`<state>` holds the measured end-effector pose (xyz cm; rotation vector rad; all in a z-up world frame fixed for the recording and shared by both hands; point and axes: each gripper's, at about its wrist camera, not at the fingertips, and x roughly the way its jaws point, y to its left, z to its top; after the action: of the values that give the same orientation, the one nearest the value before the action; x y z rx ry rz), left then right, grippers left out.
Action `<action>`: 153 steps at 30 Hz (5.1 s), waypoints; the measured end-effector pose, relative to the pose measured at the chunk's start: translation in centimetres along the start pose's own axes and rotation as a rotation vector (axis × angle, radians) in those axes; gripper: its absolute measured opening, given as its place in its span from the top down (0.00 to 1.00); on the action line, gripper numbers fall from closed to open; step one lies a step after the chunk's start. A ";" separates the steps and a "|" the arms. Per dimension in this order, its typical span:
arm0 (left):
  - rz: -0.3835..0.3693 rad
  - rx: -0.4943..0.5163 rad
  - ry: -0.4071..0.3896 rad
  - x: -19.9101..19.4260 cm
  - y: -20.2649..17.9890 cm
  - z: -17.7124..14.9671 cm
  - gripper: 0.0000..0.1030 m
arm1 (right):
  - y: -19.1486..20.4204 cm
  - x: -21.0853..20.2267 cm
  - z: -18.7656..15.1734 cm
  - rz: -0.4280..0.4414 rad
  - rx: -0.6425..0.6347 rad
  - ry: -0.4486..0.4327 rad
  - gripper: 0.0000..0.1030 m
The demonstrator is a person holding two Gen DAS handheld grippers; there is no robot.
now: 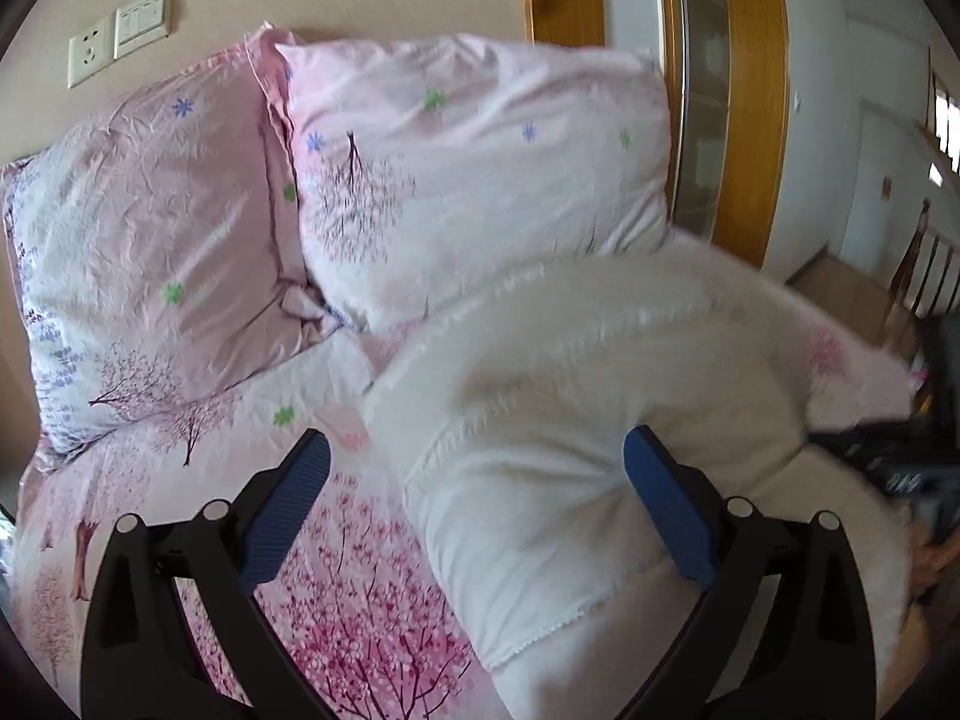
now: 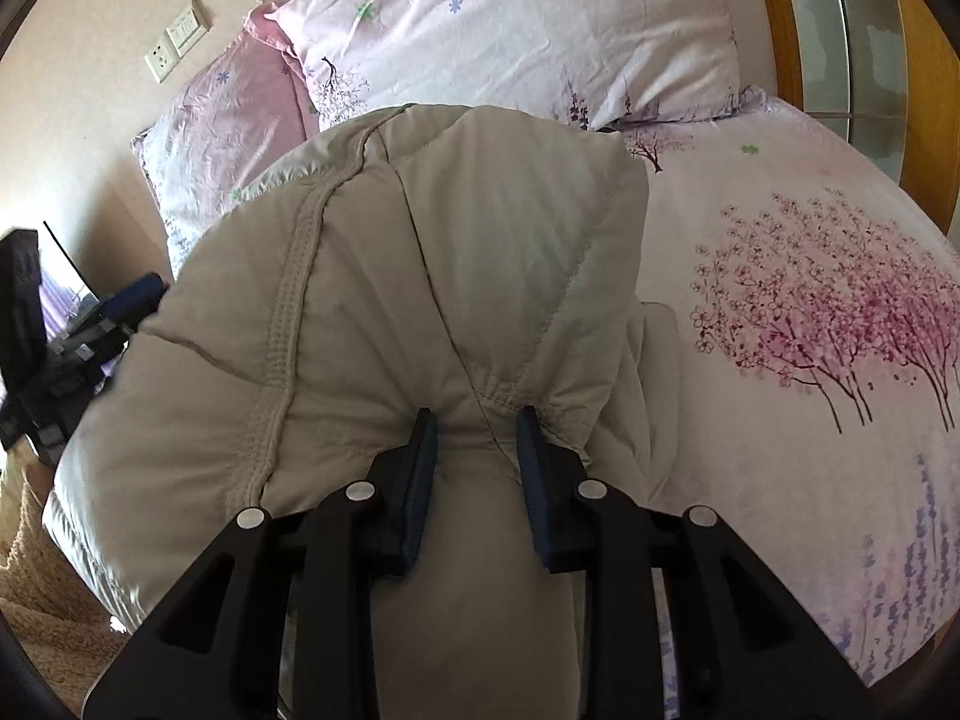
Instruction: Fold large clothes
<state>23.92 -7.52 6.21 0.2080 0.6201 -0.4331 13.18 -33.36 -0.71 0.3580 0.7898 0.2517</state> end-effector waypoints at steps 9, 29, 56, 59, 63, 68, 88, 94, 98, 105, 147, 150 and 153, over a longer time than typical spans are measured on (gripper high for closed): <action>0.024 0.059 0.094 2.6 -0.9 -0.2 0.03 | -0.4 0.3 -0.1 0.016 0.004 0.004 0.73; 0.090 0.098 0.113 3.6 -2.0 -1.2 0.03 | 0.8 3.7 9.5 -0.130 -0.064 0.177 0.68; -0.053 0.059 0.054 -0.8 -1.6 -0.8 0.09 | 0.1 7.2 9.0 -0.131 -0.110 0.329 0.67; -0.103 0.117 0.064 -2.6 -3.0 -2.0 0.07 | -0.3 7.1 9.0 -0.112 -0.084 0.317 0.67; -0.107 0.149 0.131 -1.7 -4.2 -3.3 0.07 | 0.2 4.7 8.5 -0.132 -0.085 0.221 0.66; -0.110 0.156 0.156 -1.0 -4.5 -4.3 0.06 | 1.6 -2.1 5.6 -0.048 -0.066 0.045 0.66; -0.119 0.094 0.112 -0.5 -4.2 -6.2 0.03 | 0.3 -1.7 -3.8 0.024 0.077 -0.046 0.64; -0.185 -0.040 0.097 -1.4 -1.7 -5.5 0.02 | 0.3 -2.9 -2.8 0.026 0.103 0.012 0.55; -0.195 -0.141 0.082 -2.4 1.9 -4.7 0.02 | -0.2 -5.7 -1.0 0.041 0.144 -0.035 0.01; -0.227 -0.244 0.165 -0.9 5.6 -4.6 0.02 | -4.2 -5.3 2.2 0.093 0.290 0.065 0.01; -0.683 -0.587 0.288 6.9 6.6 -5.9 0.17 | -4.7 4.0 0.5 0.657 0.339 0.362 0.33; -0.682 -0.558 0.264 6.1 6.5 -5.3 0.21 | -4.7 3.1 0.2 0.659 0.333 0.338 0.39; -0.680 -0.550 0.221 5.5 7.1 -4.5 0.24 | -3.4 2.3 0.4 0.674 0.305 0.314 0.47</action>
<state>28.74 -1.60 -0.25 -0.5039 1.0031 -0.8769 15.32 -35.73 -3.36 0.8875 1.0007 0.8378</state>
